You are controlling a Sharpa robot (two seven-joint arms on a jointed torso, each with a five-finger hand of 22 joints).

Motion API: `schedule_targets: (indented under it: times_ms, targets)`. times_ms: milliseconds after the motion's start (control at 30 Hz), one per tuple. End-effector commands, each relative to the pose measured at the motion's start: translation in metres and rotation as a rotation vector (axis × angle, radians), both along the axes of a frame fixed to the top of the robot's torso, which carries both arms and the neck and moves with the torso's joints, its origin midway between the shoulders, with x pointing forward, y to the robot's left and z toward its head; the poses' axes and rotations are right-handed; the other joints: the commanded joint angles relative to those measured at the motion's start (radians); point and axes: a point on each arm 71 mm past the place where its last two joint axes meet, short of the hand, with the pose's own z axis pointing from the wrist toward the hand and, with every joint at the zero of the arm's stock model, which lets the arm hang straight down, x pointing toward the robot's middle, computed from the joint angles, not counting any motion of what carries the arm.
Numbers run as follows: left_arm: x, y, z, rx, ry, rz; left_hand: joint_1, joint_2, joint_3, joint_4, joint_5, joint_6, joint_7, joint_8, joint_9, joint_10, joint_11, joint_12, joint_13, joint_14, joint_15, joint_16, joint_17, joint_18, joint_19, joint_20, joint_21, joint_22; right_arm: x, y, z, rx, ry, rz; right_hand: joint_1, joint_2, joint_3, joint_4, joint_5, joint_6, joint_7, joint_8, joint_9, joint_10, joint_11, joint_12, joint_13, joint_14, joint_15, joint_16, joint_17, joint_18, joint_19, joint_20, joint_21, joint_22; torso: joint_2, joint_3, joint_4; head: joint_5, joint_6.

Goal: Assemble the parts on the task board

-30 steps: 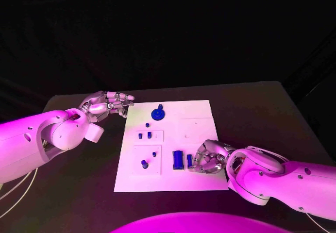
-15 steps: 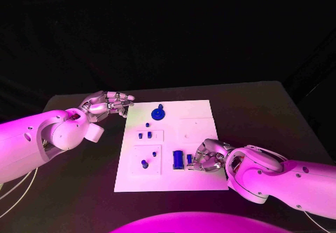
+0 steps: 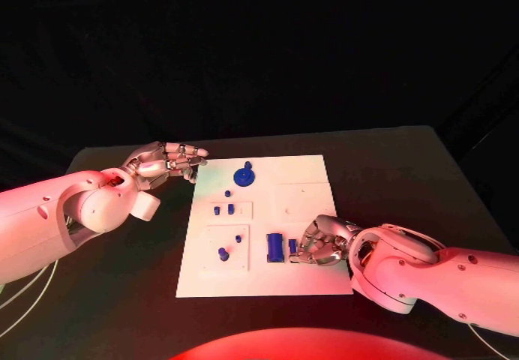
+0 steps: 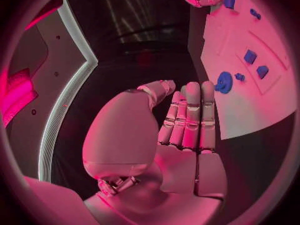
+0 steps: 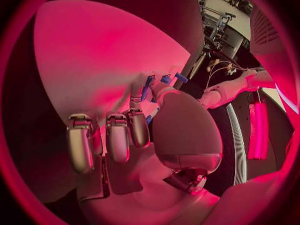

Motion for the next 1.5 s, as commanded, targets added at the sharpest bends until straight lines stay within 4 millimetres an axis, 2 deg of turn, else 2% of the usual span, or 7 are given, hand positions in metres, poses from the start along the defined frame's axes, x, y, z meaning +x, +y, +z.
schedule_targets:
  times_ms: [33, 733, 1033, 1333, 1367, 1400, 1500]
  targets:
    - [0.000, -0.002, 0.001, -0.009, -0.003, -0.018, 0.005, 0.007, 0.004, -0.001, 0.005, -0.005, 0.004, 0.004, -0.001, -0.009, 0.000, 0.004, -0.001, -0.004, 0.003, 0.005, -0.001, 0.015, 0.009, 0.001, -0.003, 0.001, 0.000, -0.001, 0.002, 0.073, -0.025, 0.000, -0.022, -0.019, -0.026, 0.014, -0.001, -0.007, 0.005, -0.006, 0.002, 0.059, -0.001, -0.009, 0.197, 0.104, -0.003, -0.006, 0.250, -0.007, 0.106, -0.003, 0.004, 0.263, 0.000, 0.0004, -0.0006, 0.000, 0.002]
    - [0.006, -0.004, 0.001, -0.062, -0.075, 0.099, -0.029, -0.009, -0.016, 0.021, 0.000, -0.007, 0.002, 0.007, -0.002, -0.005, -0.001, 0.011, -0.002, -0.008, 0.006, 0.005, -0.003, 0.014, 0.002, 0.005, -0.017, -0.006, 0.091, -0.059, 0.047, 0.479, -0.291, -0.210, 0.059, 0.120, -0.464, 0.042, -0.001, -0.158, 0.080, -0.101, -0.026, -0.157, 0.070, -0.433, 0.018, 0.018, 0.060, -0.180, 0.051, 0.086, -0.080, 0.056, -0.528, 0.120, -0.015, -0.0212, 0.0053, -0.008, 0.065]
    - [0.023, -0.003, -0.004, -0.083, -0.143, 0.256, -0.031, -0.020, -0.023, 0.055, -0.003, -0.011, 0.000, 0.026, 0.002, -0.017, 0.008, 0.002, -0.018, -0.190, 0.034, -0.199, -0.105, 0.004, -0.114, 0.038, -0.199, -0.101, 0.147, -0.076, 0.049, 0.660, -0.309, -0.329, 0.353, 0.226, -0.426, 0.046, -0.002, -0.258, 0.142, -0.153, -0.125, -0.461, 0.156, -1.197, -0.773, -0.470, 0.162, -1.038, -0.650, 0.181, -0.455, 0.158, -1.493, -0.454, -0.028, -0.0241, 0.0045, -0.003, 0.131]
    - [0.046, -0.014, -0.013, -0.066, -0.194, 0.384, -0.005, -0.022, -0.090, 0.111, -0.009, -0.101, -0.055, 0.011, -0.023, -0.087, 0.057, -0.221, -0.120, -0.290, 0.115, -0.725, -0.271, -0.002, -0.197, 0.128, -0.638, -0.407, 0.178, -0.076, 0.048, 0.750, -0.322, -0.346, 0.333, 0.200, -0.398, 0.039, 0.001, -0.216, 0.135, -0.248, -0.226, -0.451, 0.200, -1.328, -1.147, -0.515, 0.223, -1.369, -0.895, 0.176, -0.553, 0.224, -1.504, -0.834, -0.040, -0.0220, 0.0044, 0.007, 0.174]
    - [0.042, -0.019, -0.016, -0.051, -0.140, 0.284, -0.429, 0.181, -0.555, -0.054, -0.311, -0.840, -0.202, -0.242, -0.246, -0.920, -0.138, -0.483, -0.183, -1.008, -0.061, -1.146, -0.460, -0.169, -0.826, -0.161, -0.936, -0.840, 0.176, -0.079, 0.046, 0.637, -0.338, -0.380, -0.124, 0.191, -0.328, -0.244, -0.060, -1.074, -0.041, -0.427, -0.556, -0.755, 0.025, -1.413, -1.308, -1.463, 0.082, -1.568, -1.307, -0.007, -1.464, -0.027, -1.566, -1.308, -0.035, -0.0242, 0.0057, 0.002, 0.160]
    - [0.041, -0.019, -0.016, -0.051, -0.140, 0.285, -0.454, 0.181, -0.555, -0.054, -0.311, -0.840, -0.202, -0.242, -0.246, -0.920, -0.138, -0.483, -0.183, -1.008, -0.061, -1.146, -0.460, -0.169, -0.826, -0.161, -0.936, -0.840, 0.175, -0.078, 0.046, 0.642, -0.338, -0.381, -0.158, 0.191, -0.328, -0.244, -0.060, -1.074, -0.041, -0.427, -0.556, -1.463, 0.025, -1.413, -1.308, -1.463, 0.082, -1.568, -1.307, -0.007, -1.464, -0.027, -1.566, -1.308, -0.037, -0.0247, 0.0052, 0.003, 0.161]
    - [0.039, -0.022, -0.016, -0.050, -0.141, 0.294, -0.555, 0.181, -0.555, -0.054, -0.311, -0.840, -0.202, -0.242, -0.246, -0.920, -0.138, -0.483, -0.183, -1.008, -0.061, -1.146, -0.460, -0.169, -0.826, -0.161, -0.936, -0.840, 0.172, -0.074, 0.045, 0.667, -0.338, -0.387, -0.270, 0.191, -0.328, -0.244, -0.060, -1.074, -0.041, -0.427, -0.556, -1.463, 0.025, -1.413, -1.308, -1.463, 0.082, -1.568, -1.307, -0.007, -1.464, -0.027, -1.566, -1.308, -0.047, -0.0273, 0.0024, 0.006, 0.167]
